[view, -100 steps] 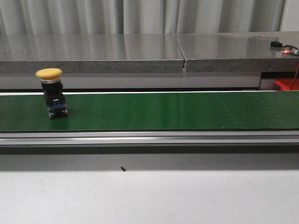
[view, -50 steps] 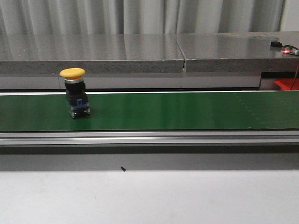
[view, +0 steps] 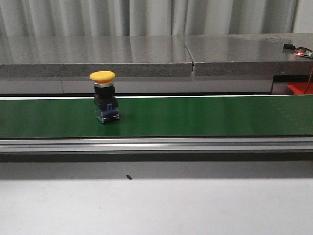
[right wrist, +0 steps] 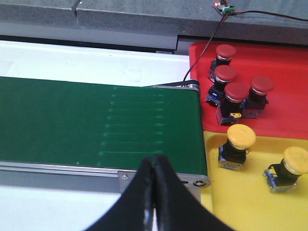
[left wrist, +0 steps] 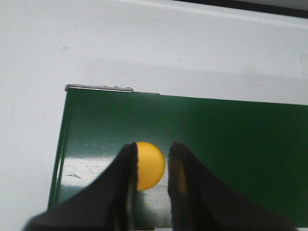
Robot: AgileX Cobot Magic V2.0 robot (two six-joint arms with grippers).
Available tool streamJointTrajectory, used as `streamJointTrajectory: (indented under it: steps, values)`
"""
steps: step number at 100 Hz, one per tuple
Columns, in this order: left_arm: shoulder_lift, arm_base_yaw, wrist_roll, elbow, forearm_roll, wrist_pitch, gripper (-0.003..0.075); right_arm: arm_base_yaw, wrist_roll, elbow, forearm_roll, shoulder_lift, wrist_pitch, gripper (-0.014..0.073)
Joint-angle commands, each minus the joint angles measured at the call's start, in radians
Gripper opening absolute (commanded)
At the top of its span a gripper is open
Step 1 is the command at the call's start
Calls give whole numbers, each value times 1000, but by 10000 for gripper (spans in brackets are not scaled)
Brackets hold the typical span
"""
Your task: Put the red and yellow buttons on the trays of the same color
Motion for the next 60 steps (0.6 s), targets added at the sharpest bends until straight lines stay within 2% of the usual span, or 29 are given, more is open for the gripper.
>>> streamJointTrajectory:
  steps: [1,33,60]
  values:
    - [-75,-35,2,0,-9,-28,-20,-6,-7,-26,-3,4,-80,-67]
    - [-241,-144,2,147,14,-69,-20,-6,-7,-26,-3,4,-80,-67]
    - [-399,-160,2,222,8,-79,-20,-6,-7,-26,-3,4,-80,-67]
